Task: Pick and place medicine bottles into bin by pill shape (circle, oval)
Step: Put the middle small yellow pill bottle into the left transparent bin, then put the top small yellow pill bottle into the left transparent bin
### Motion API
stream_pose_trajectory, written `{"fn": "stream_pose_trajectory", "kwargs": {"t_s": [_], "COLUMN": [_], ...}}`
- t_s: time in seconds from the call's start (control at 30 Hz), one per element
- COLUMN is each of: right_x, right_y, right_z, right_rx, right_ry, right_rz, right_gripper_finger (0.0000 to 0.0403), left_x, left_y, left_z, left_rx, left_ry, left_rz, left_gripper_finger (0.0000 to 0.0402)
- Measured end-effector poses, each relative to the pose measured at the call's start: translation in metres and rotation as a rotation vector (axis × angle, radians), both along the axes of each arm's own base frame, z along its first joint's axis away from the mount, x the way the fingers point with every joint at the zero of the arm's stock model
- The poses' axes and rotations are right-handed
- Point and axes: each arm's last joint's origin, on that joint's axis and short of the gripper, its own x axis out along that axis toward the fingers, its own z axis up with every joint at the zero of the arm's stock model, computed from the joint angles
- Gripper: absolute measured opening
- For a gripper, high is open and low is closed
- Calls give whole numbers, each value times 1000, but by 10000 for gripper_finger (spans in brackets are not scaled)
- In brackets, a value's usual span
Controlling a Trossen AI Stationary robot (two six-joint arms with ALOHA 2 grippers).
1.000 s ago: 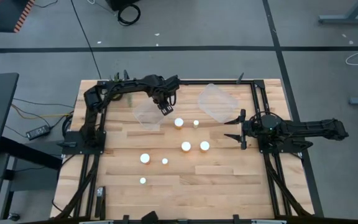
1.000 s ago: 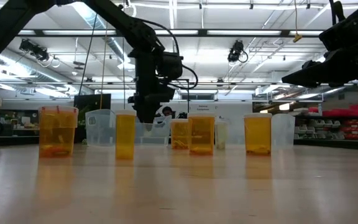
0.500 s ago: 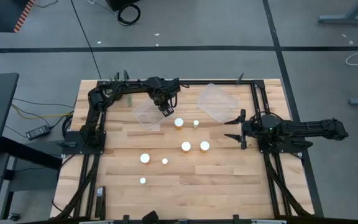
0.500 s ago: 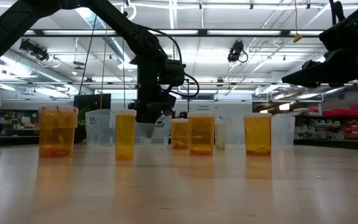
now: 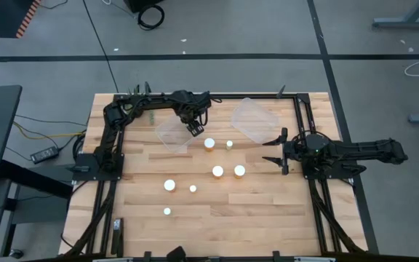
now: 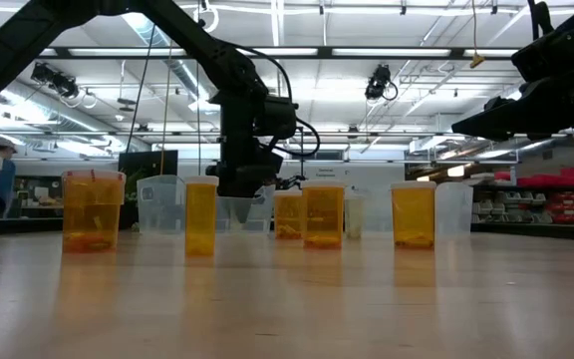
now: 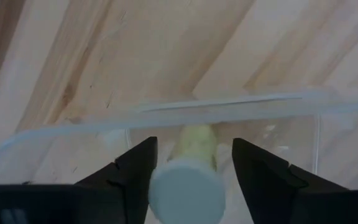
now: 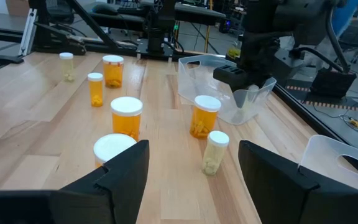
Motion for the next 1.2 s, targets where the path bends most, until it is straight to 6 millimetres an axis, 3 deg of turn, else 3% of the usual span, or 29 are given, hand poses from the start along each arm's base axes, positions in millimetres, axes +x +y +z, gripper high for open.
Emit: {"fn": "stream_pose_trajectory", "kwargs": {"t_s": [0.47, 1.2], "right_x": [0, 0], "right_y": [0, 0], "right_z": [0, 0], "right_rx": [0, 0], "right_ry": [0, 0], "right_rz": [0, 0], "right_gripper_finger": [255, 255], "left_x": [0, 21], "left_y": [-1, -16], "left_z": [3, 68], "left_rx": [-7, 43], "left_ry": [15, 15], "left_rz": [-8, -26], "left_gripper_finger": [231, 231]}}
